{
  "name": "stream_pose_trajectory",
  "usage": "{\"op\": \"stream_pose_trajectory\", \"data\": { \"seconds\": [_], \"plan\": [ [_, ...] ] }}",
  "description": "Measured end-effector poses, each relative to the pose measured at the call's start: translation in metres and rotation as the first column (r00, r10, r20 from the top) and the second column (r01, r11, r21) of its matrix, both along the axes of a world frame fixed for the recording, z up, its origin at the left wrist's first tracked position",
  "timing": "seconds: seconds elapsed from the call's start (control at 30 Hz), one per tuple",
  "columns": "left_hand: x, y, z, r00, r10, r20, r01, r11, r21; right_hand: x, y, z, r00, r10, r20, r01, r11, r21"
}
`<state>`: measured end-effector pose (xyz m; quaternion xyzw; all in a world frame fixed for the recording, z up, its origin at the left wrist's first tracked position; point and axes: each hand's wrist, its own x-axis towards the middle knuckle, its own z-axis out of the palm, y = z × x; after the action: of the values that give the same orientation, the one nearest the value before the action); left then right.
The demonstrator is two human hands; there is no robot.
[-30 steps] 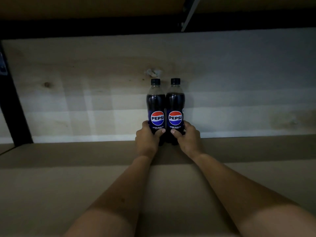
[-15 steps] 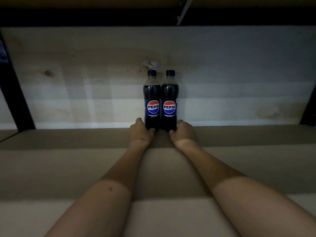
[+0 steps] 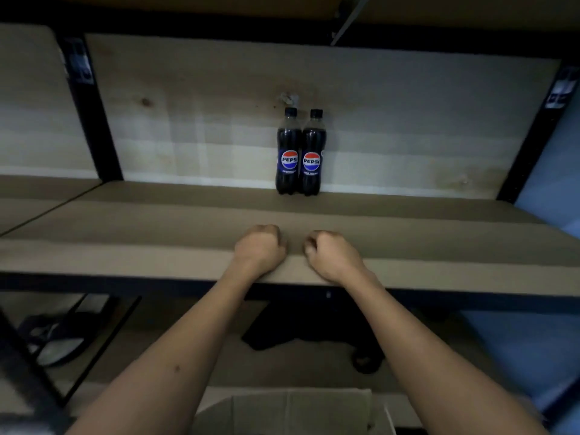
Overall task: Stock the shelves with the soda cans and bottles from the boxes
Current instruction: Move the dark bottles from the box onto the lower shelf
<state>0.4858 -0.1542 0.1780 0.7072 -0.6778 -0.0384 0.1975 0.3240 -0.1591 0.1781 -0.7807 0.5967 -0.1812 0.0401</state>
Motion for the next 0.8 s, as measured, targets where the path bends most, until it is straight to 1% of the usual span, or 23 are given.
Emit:
{"op": "stream_pose_trajectory", "data": {
  "seconds": [0.07,0.1,0.17,0.23,0.27,0.33,0.4,0.43,0.5,0.57,0.6,0.63,0.7,0.8],
  "plan": [
    [-0.002,0.034,-0.002,1.000,0.006,0.019,-0.006,1.000,-0.027,-0.003,0.034,-0.005,1.000,-0.014,0.009,0.014,0.998,-0.067],
    [-0.003,0.052,-0.004,1.000,0.003,0.021,-0.002,0.998,-0.060,-0.004,0.052,-0.009,1.000,-0.009,0.030,0.013,0.991,-0.133],
    [-0.004,0.087,-0.013,0.999,-0.045,0.031,0.050,0.979,-0.196,-0.009,0.081,-0.023,0.993,0.054,0.107,-0.023,0.962,-0.273],
    [-0.002,0.114,-0.029,0.992,-0.116,0.040,0.123,0.936,-0.329,-0.015,0.107,-0.044,0.978,0.130,0.160,-0.067,0.936,-0.347],
    [-0.001,0.126,-0.039,0.988,-0.143,0.060,0.155,0.917,-0.366,-0.018,0.119,-0.056,0.971,0.159,0.179,-0.085,0.927,-0.365],
    [0.002,0.145,-0.061,0.981,-0.181,0.070,0.194,0.905,-0.379,-0.021,0.140,-0.079,0.945,0.209,0.253,-0.106,0.923,-0.370],
    [0.004,0.161,-0.086,0.977,-0.211,0.021,0.202,0.893,-0.403,-0.022,0.158,-0.108,0.925,0.223,0.307,-0.118,0.938,-0.326],
    [0.004,0.169,-0.100,0.976,-0.218,0.000,0.200,0.895,-0.400,-0.023,0.166,-0.123,0.921,0.209,0.328,-0.122,0.955,-0.269],
    [0.005,0.184,-0.132,0.974,-0.215,-0.068,0.184,0.932,-0.311,-0.028,0.179,-0.152,0.919,0.154,0.362,-0.125,0.987,-0.101],
    [0.009,0.200,-0.161,0.975,-0.162,-0.152,0.145,0.983,-0.113,-0.035,0.189,-0.176,0.938,0.071,0.338,-0.107,0.990,0.090],
    [0.012,0.206,-0.174,0.978,-0.117,-0.174,0.120,0.993,0.004,-0.039,0.192,-0.185,0.952,0.023,0.306,-0.082,0.980,0.180],
    [0.014,0.211,-0.187,0.981,-0.072,-0.178,0.094,0.988,0.120,-0.042,0.194,-0.194,0.961,-0.022,0.274,-0.051,0.965,0.257],
    [0.016,0.218,-0.207,0.987,-0.014,-0.162,0.065,0.947,0.316,-0.047,0.194,-0.211,0.969,-0.084,0.231,-0.005,0.933,0.360],
    [0.022,0.222,-0.234,0.989,0.056,-0.133,0.020,0.860,0.509,-0.054,0.191,-0.242,0.968,-0.149,0.201,0.036,0.879,0.475]
  ]
}}
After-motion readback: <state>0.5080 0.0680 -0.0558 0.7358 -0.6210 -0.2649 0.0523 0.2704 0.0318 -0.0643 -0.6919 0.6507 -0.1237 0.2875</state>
